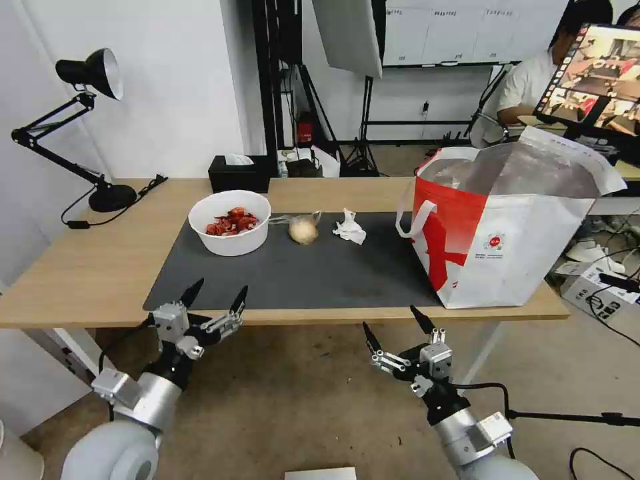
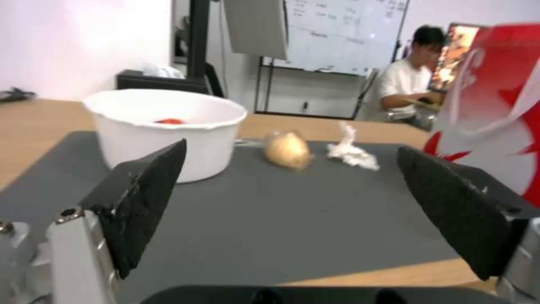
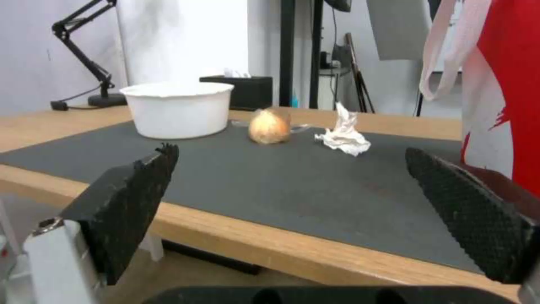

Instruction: Pick up the trash from the table and place it into the takeout bag.

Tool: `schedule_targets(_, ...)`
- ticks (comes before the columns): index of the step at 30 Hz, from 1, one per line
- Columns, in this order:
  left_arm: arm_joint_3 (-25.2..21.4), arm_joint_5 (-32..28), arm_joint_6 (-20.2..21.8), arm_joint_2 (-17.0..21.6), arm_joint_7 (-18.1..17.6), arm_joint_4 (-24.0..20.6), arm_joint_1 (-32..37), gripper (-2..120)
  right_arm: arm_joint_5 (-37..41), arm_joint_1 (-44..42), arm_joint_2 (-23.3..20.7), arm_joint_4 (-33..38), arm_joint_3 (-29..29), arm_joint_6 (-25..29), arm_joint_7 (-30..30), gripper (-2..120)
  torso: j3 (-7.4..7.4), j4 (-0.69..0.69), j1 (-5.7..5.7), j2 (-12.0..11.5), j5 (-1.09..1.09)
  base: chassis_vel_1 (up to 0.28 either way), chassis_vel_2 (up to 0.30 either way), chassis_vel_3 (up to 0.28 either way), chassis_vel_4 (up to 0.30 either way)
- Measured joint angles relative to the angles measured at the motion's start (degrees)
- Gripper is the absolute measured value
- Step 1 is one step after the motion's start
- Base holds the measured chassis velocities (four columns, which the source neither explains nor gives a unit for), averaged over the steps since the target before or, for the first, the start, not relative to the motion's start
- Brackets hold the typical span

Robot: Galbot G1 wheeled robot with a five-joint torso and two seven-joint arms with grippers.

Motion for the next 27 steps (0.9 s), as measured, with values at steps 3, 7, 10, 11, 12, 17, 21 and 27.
schedule_targets(3,0.11,3.03,-1.29,-1.3,0.08,1.18,0.95,100,0.0,0.32,-0.09,-0.39,-0.32,-0.11,0.35,100,0.0,0.0,0.0,0.0,0.0,0.0,0.0,0.0,0.0)
schedule_targets(7,0.28,5.79,-2.61,-2.81,-0.09,3.57,1.33,100,-0.09,0.13,0.19,-1.11,-0.53,-0.15,0.73,100,0.0,0.0,0.0,0.0,0.0,0.0,0.0,0.0,0.0)
schedule_targets(10,0.7,7.11,-3.23,-3.83,-1.44,4.78,1.54,100,-0.23,-0.24,0.57,-1.85,-0.54,-0.15,1.04,100,0.0,0.0,0.01,0.0,0.0,0.0,0.0,0.0,0.0)
schedule_targets(11,1.02,7.63,-3.33,-4.43,-2.2,5.23,1.59,100,-0.29,-0.35,0.78,-2.33,-0.54,-0.16,1.25,100,0.0,0.0,0.0,0.0,0.0,0.0,0.0,0.0,0.0)
schedule_targets(12,1.02,7.63,-3.33,-4.43,-2.2,5.23,1.59,100,-0.29,-0.35,0.78,-2.33,-0.54,-0.16,1.25,100,0.0,0.0,0.0,0.0,0.0,0.0,0.0,0.0,0.0)
schedule_targets(17,1.89,9.1,-3.44,-5.52,-3.01,6.32,1.79,100,-1.63,-0.7,1.47,-3.74,-0.48,-0.84,2.38,100,0.0,0.0,0.0,0.0,0.01,0.0,0.0,0.0,0.0)
schedule_targets(21,2.51,9.72,-3.6,-5.8,-3.03,7.33,1.8,100,-1.84,-0.83,1.67,-4.17,-0.54,-1.36,2.92,100,0.0,0.0,0.0,0.0,0.0,0.0,0.0,0.0,0.0)
schedule_targets(27,3.07,9.67,-3.75,-5.97,-3.04,8.17,1.35,100,-1.87,-0.92,1.86,-4.27,-0.56,-1.59,3.14,100,0.0,0.0,0.0,0.0,0.0,0.0,0.0,0.0,0.0)
